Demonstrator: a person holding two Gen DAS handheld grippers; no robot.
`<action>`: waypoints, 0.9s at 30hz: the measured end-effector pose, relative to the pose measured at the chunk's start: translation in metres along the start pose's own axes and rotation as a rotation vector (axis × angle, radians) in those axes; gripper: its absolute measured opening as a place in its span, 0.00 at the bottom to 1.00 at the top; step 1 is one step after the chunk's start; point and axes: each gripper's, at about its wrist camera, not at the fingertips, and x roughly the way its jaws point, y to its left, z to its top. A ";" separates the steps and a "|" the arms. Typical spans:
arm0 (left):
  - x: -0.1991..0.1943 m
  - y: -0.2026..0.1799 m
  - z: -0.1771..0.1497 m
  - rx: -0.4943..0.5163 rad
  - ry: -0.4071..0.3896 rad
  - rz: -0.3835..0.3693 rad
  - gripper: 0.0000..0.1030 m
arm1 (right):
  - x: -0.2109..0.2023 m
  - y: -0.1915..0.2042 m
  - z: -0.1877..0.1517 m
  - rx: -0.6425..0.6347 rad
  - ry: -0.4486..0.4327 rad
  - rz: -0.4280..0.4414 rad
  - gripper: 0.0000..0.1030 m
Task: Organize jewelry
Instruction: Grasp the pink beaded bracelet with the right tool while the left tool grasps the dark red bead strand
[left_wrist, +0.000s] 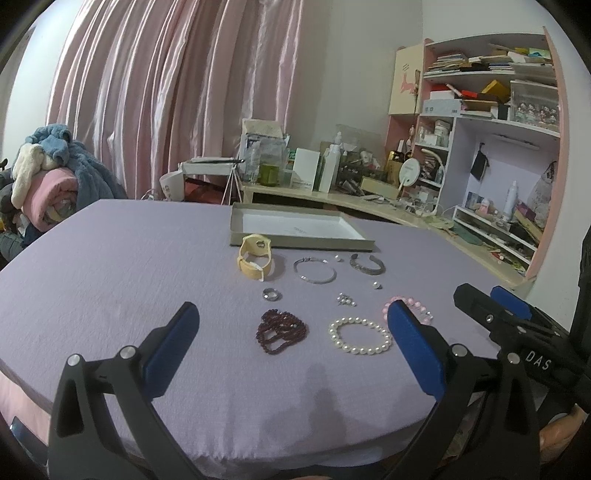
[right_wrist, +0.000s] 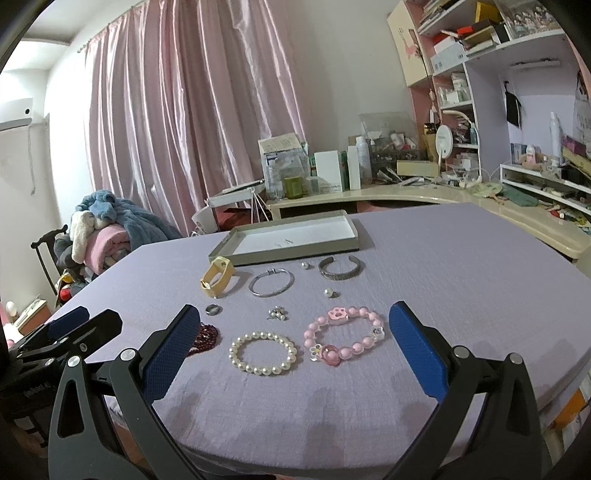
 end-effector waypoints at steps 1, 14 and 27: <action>0.003 0.003 -0.002 -0.004 0.010 0.005 0.98 | 0.000 -0.001 0.002 0.000 0.002 -0.001 0.99; 0.044 0.026 -0.015 -0.061 0.162 0.013 0.98 | 0.043 -0.029 -0.011 0.058 0.159 -0.085 0.96; 0.078 0.036 -0.017 -0.050 0.254 0.044 0.98 | 0.092 -0.057 0.000 0.079 0.300 -0.201 0.67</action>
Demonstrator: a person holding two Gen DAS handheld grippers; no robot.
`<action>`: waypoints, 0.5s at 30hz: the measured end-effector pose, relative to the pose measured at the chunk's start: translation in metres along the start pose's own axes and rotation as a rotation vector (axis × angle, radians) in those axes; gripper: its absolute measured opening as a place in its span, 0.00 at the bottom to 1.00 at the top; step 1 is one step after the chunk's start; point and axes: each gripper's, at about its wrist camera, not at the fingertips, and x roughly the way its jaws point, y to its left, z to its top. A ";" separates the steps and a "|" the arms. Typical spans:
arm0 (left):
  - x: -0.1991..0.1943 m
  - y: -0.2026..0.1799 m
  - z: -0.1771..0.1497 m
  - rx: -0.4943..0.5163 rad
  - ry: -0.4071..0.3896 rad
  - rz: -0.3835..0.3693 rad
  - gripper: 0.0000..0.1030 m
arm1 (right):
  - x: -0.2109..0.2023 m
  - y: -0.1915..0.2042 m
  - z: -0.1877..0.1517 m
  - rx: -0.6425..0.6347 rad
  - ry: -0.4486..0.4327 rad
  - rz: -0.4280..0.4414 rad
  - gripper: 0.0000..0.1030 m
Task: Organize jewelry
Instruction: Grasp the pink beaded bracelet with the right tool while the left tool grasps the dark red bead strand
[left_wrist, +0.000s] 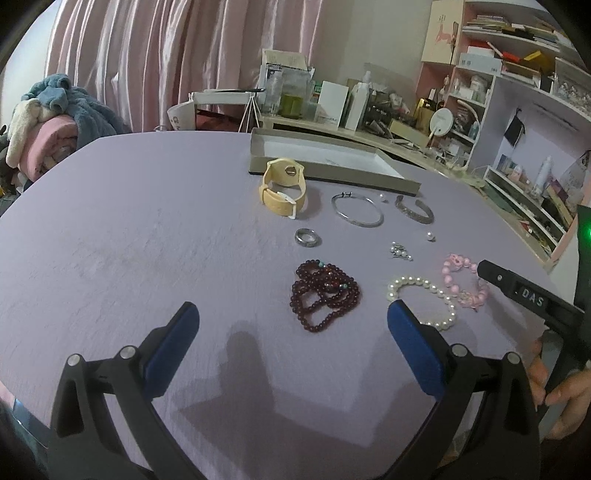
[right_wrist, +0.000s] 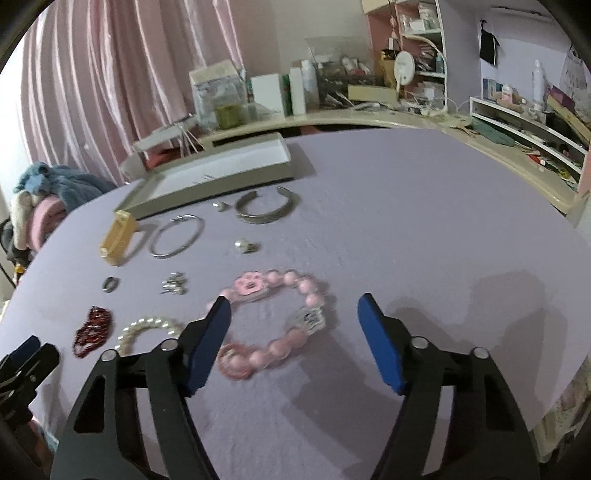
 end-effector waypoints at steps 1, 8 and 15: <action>0.002 0.000 0.001 0.002 0.004 0.002 0.98 | 0.005 -0.001 0.002 0.001 0.017 -0.008 0.64; 0.014 -0.003 0.008 0.023 0.031 0.013 0.98 | 0.024 -0.002 0.009 -0.024 0.096 -0.031 0.50; 0.027 -0.005 0.013 0.034 0.059 0.019 0.98 | 0.027 0.002 0.013 -0.084 0.105 -0.043 0.14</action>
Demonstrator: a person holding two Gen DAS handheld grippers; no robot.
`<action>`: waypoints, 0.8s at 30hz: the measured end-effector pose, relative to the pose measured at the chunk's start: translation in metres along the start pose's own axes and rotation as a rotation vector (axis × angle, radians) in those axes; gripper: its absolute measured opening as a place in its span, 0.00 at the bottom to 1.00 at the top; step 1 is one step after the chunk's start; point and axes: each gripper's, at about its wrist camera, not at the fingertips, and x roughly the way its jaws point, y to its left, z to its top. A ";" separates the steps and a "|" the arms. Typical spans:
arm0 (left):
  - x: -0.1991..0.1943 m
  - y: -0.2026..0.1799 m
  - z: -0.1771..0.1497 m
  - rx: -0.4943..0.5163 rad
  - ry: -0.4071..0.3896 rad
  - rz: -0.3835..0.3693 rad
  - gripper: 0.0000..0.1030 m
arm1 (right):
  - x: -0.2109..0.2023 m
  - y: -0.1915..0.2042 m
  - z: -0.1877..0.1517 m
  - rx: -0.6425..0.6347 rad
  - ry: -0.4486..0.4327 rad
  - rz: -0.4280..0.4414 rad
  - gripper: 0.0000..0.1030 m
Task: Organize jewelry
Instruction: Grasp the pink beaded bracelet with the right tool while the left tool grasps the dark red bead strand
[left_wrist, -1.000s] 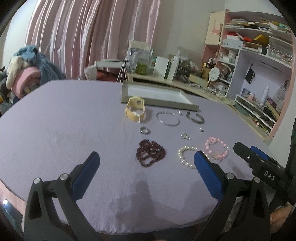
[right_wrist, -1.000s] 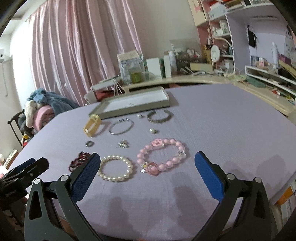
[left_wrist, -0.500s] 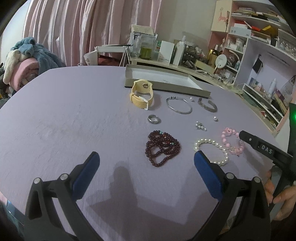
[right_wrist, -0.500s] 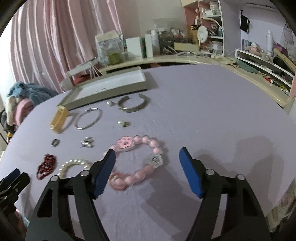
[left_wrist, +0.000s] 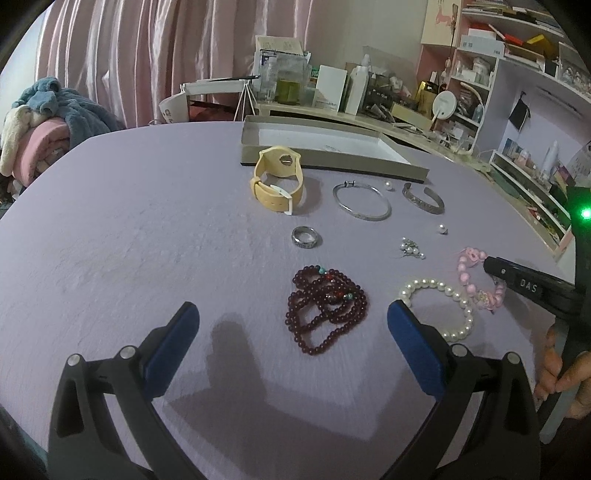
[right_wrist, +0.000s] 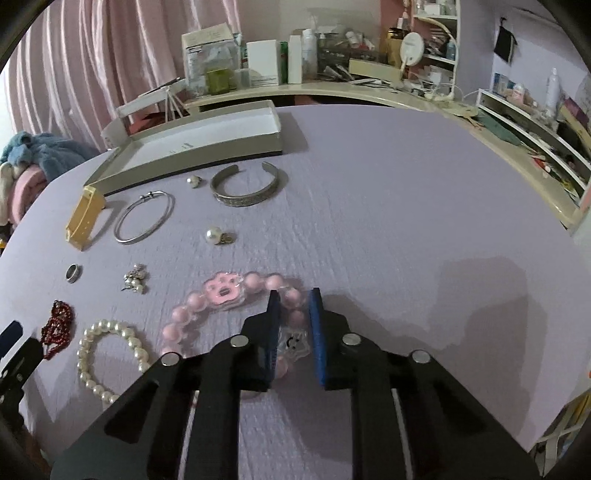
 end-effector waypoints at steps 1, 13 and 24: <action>0.001 0.000 0.000 0.001 0.005 -0.001 0.98 | -0.001 -0.001 -0.001 0.001 -0.004 0.013 0.13; 0.018 -0.012 0.010 0.032 0.093 -0.001 0.80 | -0.024 0.003 0.012 0.008 -0.100 0.101 0.13; 0.022 -0.021 0.015 0.081 0.100 0.055 0.31 | -0.023 0.001 0.010 0.022 -0.089 0.140 0.13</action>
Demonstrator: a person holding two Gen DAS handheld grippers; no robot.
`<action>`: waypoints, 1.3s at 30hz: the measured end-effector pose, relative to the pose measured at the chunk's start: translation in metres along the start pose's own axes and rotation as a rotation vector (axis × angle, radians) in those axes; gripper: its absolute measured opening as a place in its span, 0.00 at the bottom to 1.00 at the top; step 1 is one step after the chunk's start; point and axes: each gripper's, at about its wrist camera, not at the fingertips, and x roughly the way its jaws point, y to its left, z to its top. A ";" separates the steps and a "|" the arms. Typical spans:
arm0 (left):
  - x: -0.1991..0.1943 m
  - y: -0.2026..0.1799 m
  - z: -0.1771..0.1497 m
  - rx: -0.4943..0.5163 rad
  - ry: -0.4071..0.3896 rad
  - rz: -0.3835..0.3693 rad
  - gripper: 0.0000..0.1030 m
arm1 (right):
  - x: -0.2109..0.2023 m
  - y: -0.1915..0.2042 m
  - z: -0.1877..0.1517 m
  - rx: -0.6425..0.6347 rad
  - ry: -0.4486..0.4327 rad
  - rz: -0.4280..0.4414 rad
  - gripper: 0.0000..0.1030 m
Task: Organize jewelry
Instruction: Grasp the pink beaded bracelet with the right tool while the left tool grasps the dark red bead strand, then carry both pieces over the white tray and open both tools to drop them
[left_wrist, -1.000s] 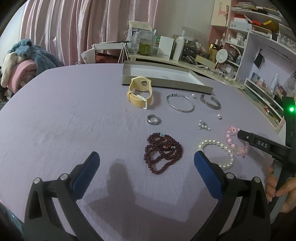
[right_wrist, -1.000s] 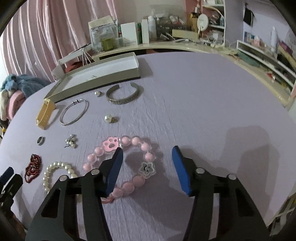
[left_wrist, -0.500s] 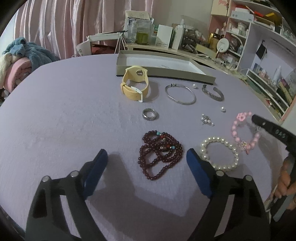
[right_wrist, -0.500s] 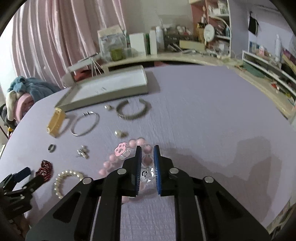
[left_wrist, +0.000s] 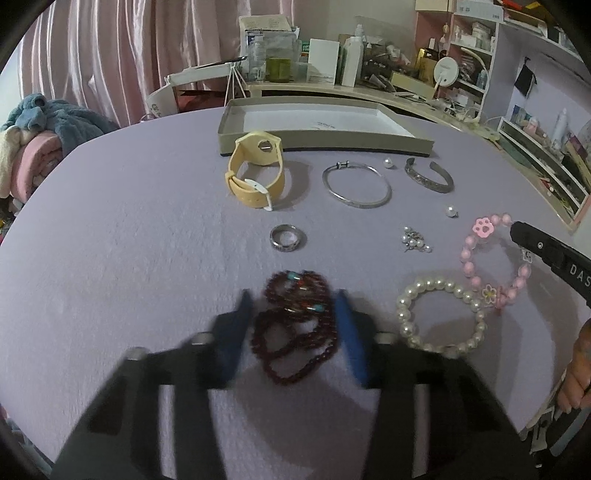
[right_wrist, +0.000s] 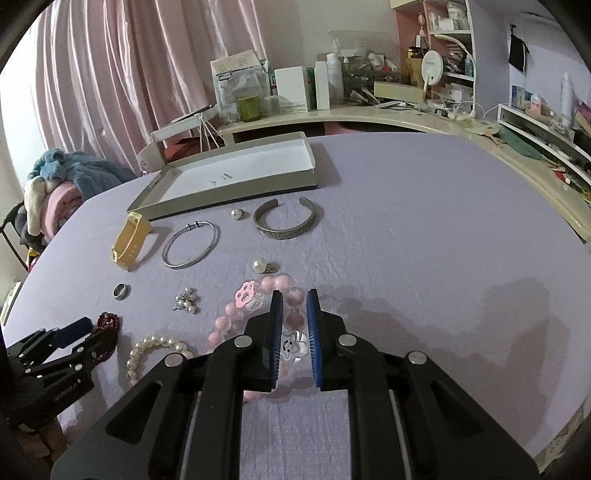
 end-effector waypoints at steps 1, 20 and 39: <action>0.000 0.000 0.000 0.001 -0.001 -0.001 0.23 | 0.000 0.000 0.000 0.000 -0.001 0.002 0.13; -0.059 0.031 0.040 -0.036 -0.121 -0.177 0.04 | -0.051 0.006 0.046 -0.054 -0.172 0.057 0.13; -0.118 0.035 0.196 0.053 -0.298 -0.207 0.04 | -0.053 0.017 0.146 -0.132 -0.273 0.092 0.13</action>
